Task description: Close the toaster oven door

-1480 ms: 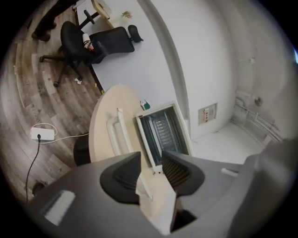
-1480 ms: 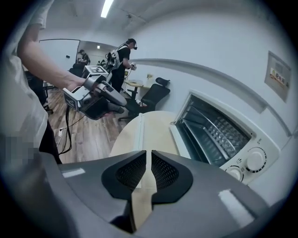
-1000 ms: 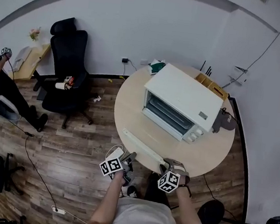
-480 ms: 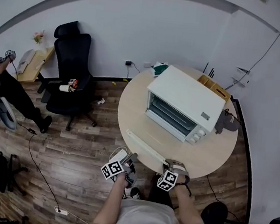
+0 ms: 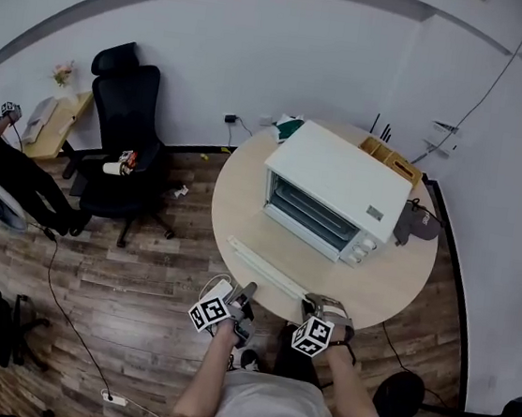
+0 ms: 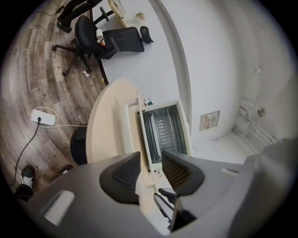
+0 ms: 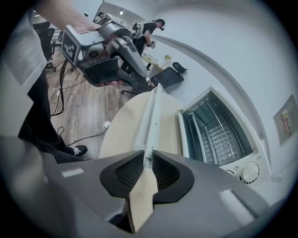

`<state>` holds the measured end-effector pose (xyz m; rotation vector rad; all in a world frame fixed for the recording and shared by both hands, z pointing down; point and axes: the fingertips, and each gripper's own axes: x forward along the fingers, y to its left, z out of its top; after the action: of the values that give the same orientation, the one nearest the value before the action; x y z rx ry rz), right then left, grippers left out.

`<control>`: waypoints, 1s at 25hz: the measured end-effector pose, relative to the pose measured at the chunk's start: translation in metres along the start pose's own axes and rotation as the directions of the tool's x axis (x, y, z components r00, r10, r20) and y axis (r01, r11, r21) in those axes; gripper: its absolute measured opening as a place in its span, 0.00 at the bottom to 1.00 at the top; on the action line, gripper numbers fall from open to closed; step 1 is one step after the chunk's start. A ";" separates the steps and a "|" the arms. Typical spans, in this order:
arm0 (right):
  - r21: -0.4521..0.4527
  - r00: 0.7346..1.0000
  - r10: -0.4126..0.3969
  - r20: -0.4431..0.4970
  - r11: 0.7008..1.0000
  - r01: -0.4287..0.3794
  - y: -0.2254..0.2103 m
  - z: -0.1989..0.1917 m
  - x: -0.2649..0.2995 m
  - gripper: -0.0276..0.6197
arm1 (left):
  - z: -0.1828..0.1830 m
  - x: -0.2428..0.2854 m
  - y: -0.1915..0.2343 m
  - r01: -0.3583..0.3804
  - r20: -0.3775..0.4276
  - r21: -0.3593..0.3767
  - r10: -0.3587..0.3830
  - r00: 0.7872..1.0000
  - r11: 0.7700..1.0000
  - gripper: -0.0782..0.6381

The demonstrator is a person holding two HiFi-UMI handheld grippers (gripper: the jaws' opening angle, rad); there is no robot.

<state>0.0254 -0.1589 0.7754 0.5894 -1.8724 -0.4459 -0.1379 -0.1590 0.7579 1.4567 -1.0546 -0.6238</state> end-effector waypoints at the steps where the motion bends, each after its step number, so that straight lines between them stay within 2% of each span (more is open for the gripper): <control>1: 0.007 1.000 -0.003 0.004 1.000 0.003 -0.003 0.001 -0.002 0.13 | 0.000 0.004 -0.004 0.018 -0.007 -0.002 -0.018 1.000 1.000 0.36; 16: 0.046 0.993 -0.102 0.059 0.994 0.099 -0.066 0.014 -0.039 0.09 | 0.001 0.041 -0.020 0.059 0.003 -0.026 -0.059 0.998 0.998 0.36; 22: 0.063 0.989 -0.126 0.072 0.991 0.122 -0.081 0.012 -0.042 0.09 | 0.004 0.055 -0.036 0.118 0.014 0.006 -0.118 0.993 0.993 0.36; 25: 0.070 0.987 -0.138 0.080 0.989 0.133 -0.086 0.013 -0.044 0.09 | 0.009 0.061 -0.038 0.130 0.046 -0.014 -0.129 0.991 0.991 0.36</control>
<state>0.0428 -0.2017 0.6895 0.7547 -1.9402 -0.5080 -0.1087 -0.2201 0.7308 1.5109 -0.9921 -0.7592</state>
